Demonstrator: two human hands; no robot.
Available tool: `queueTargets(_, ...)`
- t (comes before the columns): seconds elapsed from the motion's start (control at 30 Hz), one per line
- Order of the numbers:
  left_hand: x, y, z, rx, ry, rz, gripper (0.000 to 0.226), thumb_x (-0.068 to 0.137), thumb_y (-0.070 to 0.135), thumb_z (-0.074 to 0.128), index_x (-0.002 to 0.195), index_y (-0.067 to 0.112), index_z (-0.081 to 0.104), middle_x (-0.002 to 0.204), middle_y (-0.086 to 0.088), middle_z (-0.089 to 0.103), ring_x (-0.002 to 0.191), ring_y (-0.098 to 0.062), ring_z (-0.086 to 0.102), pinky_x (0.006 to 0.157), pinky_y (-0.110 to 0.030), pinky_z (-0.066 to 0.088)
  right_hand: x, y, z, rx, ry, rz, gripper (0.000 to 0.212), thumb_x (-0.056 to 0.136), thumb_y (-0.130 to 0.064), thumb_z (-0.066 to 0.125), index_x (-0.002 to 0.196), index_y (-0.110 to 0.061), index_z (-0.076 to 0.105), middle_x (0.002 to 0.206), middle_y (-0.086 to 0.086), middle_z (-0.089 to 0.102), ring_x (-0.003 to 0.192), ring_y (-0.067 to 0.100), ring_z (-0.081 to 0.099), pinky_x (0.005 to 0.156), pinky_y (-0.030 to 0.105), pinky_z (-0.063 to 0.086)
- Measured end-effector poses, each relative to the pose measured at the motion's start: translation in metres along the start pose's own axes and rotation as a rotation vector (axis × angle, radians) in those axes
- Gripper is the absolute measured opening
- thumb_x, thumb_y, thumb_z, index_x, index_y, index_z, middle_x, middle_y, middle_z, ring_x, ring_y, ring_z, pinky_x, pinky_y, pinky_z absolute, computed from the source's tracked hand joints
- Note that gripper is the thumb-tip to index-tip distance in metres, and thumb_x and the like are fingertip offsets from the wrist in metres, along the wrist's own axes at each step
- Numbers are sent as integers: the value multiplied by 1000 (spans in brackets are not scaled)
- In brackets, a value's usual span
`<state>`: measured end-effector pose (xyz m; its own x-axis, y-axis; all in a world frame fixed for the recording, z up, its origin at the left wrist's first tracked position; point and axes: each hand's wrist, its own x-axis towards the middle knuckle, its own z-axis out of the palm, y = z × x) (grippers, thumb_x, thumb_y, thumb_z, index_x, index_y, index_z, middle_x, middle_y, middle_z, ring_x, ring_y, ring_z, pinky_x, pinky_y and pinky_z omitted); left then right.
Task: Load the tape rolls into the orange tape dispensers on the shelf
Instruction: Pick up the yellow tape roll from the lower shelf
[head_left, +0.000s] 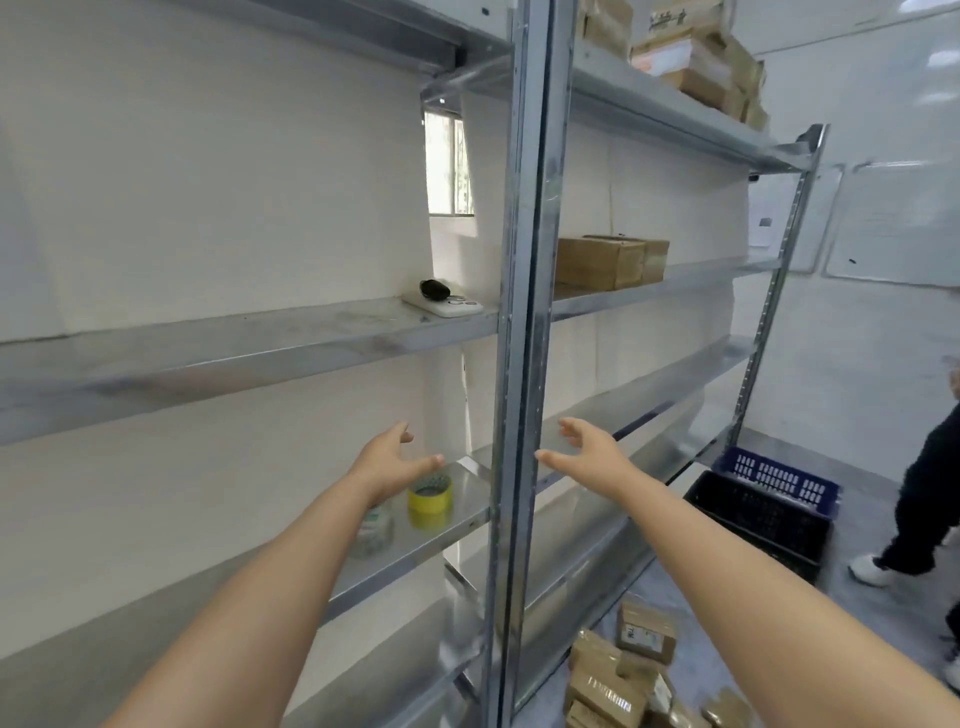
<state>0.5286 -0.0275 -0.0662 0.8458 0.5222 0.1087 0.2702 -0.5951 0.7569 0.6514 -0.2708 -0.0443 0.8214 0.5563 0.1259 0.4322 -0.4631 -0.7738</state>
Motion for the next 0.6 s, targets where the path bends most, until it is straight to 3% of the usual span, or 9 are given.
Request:
queueTargets(0.43,37,-19,29,47,84,-154,90,78,37,72,147,10,22,146,-9,42,126,-27,49,105,-39,41,94,37,31,47,-208,-95,76,79,-37,69,141,-14,32,146,7,41,133,23,39,108,39,35)
queueTargets(0.6,62,-44,40,-4,101,-213,89,77,34,73,147,10,22,145,-11,42,121,-28,54,103,-41,44,133,47,58,18,-284,-118,77,77,-38,71,140,-13,35,143,6,44,129,21,44,104,33,37)
